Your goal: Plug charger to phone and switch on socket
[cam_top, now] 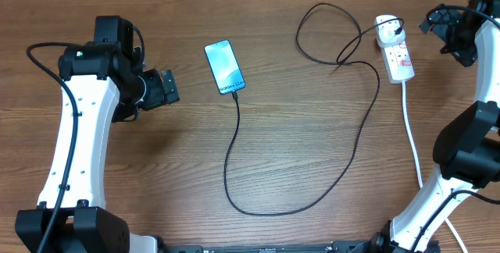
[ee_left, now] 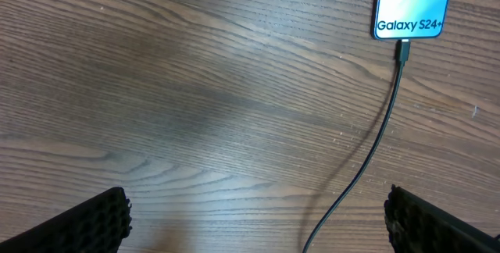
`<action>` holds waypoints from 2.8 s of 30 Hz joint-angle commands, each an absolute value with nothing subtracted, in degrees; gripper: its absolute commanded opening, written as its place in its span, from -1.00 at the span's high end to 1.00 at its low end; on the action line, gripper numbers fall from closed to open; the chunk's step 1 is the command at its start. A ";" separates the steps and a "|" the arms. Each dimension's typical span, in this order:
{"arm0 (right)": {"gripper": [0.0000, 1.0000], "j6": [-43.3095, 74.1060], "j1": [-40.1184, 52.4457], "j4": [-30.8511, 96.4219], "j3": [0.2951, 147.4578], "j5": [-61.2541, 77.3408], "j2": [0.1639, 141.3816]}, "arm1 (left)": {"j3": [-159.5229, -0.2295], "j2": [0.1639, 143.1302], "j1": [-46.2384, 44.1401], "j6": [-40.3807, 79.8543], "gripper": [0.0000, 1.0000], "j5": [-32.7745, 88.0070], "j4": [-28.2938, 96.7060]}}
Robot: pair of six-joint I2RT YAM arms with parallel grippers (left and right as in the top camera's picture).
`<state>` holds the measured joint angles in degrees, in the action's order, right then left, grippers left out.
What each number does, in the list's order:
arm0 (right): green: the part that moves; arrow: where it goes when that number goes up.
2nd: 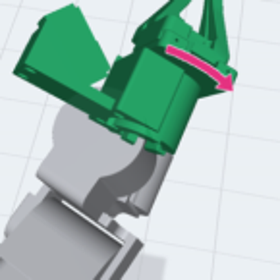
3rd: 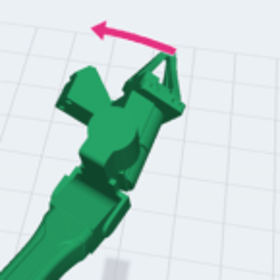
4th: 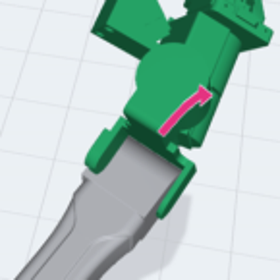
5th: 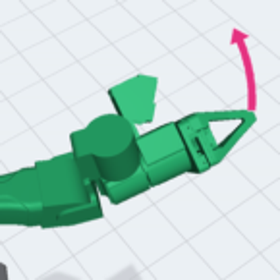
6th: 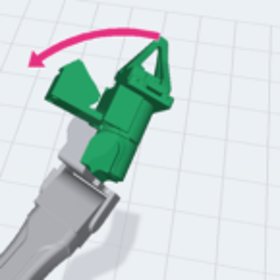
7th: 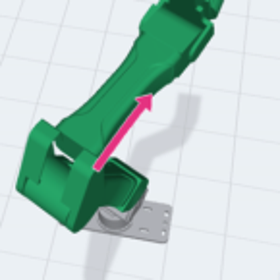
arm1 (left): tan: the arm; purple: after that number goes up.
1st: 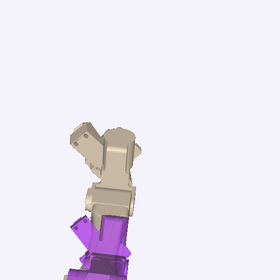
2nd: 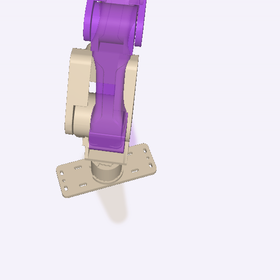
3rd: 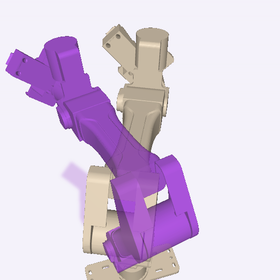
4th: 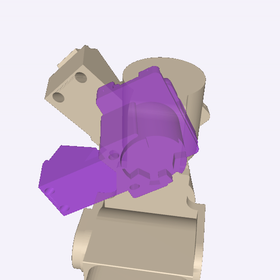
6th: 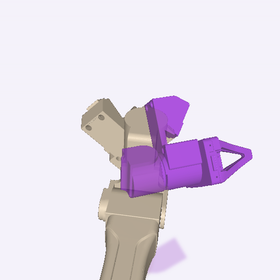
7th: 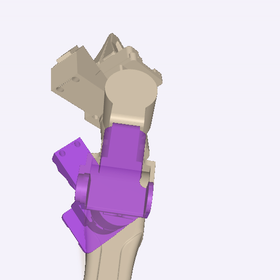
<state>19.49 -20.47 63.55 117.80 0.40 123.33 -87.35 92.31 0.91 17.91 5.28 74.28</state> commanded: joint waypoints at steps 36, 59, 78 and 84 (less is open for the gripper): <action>-1.00 24.03 -20.32 54.46 115.00 0.16 133.75 | -86.87 92.27 1.28 18.44 -0.99 4.89 74.28; -1.00 24.03 -20.25 48.80 109.01 1.15 133.75 | -86.87 92.25 1.28 18.44 -0.99 4.89 74.28; -1.00 25.56 -20.25 46.83 108.68 3.14 133.78 | -86.87 92.27 1.26 18.44 -0.99 4.89 74.22; -1.00 25.54 -20.25 46.78 108.68 3.09 133.78 | -86.87 92.25 1.26 18.44 -1.00 4.89 74.22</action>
<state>24.88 -20.49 47.16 109.12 2.79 133.80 -87.35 92.31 0.91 17.91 5.30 74.26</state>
